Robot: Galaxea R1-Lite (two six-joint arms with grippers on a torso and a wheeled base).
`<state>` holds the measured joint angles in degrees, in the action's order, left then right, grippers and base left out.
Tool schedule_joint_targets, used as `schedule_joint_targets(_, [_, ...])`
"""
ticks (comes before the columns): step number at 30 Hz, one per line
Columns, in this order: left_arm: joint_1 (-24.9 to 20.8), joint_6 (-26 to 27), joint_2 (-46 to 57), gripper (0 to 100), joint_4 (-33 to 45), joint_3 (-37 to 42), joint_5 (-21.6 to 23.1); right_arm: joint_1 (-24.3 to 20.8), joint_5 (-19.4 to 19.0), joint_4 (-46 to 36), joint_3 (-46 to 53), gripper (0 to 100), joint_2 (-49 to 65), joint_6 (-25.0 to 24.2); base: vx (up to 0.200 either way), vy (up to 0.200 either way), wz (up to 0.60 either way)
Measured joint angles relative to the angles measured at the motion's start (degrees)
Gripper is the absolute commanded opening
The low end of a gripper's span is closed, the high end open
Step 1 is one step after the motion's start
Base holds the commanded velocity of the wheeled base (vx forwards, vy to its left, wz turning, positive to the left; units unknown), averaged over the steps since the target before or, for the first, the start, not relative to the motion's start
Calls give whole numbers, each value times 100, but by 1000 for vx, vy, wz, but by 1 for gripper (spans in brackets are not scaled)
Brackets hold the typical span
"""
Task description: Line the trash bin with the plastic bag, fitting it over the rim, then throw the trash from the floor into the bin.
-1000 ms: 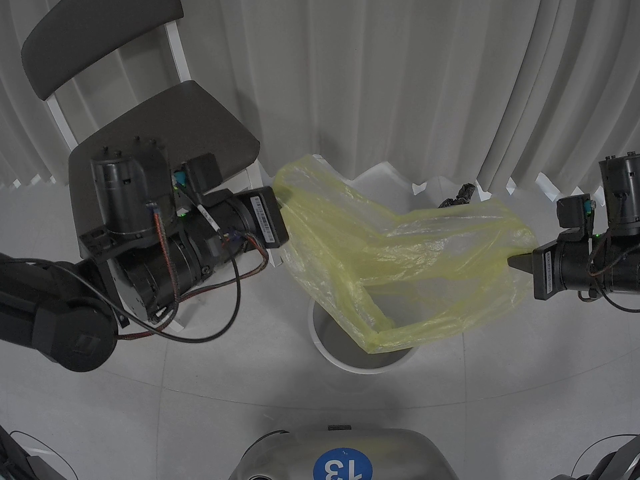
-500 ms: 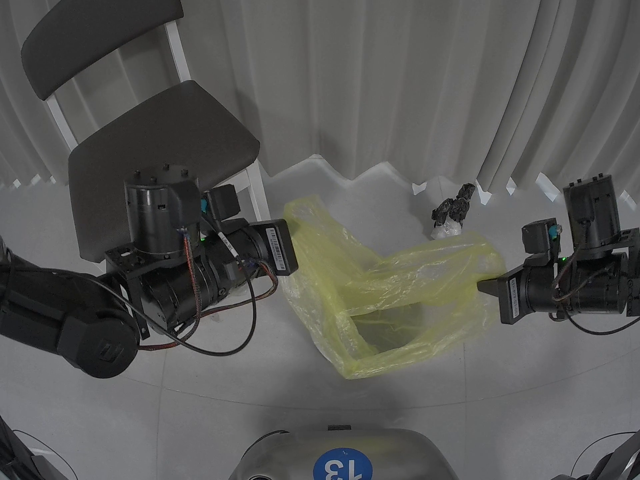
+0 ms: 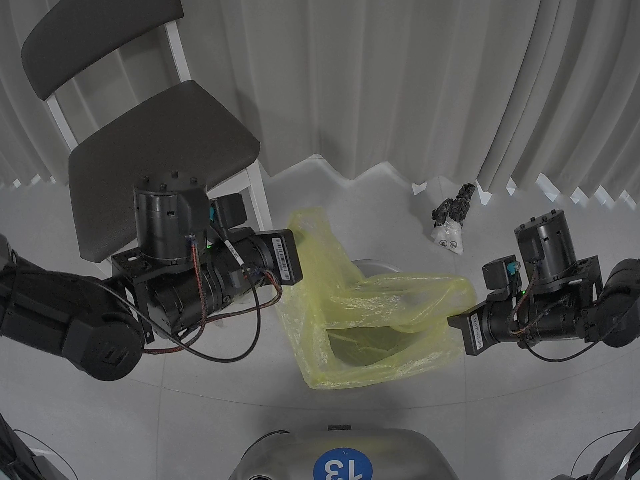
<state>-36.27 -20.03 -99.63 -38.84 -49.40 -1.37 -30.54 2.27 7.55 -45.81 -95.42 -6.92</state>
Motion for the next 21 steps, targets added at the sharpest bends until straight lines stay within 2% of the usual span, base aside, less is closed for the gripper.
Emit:
schedule_joint_targets(6, [-69, -33, -43, 0, -24, 9, 48, 347, -129, 268, 296, 0, -152, -24, 0, 0, 0])
schedule_joint_targets(21, [-424, -310, -433, 0, -95, -24, 71, 1693, -809, 452, 729, 0, -279, -29, 0, 0, 0])
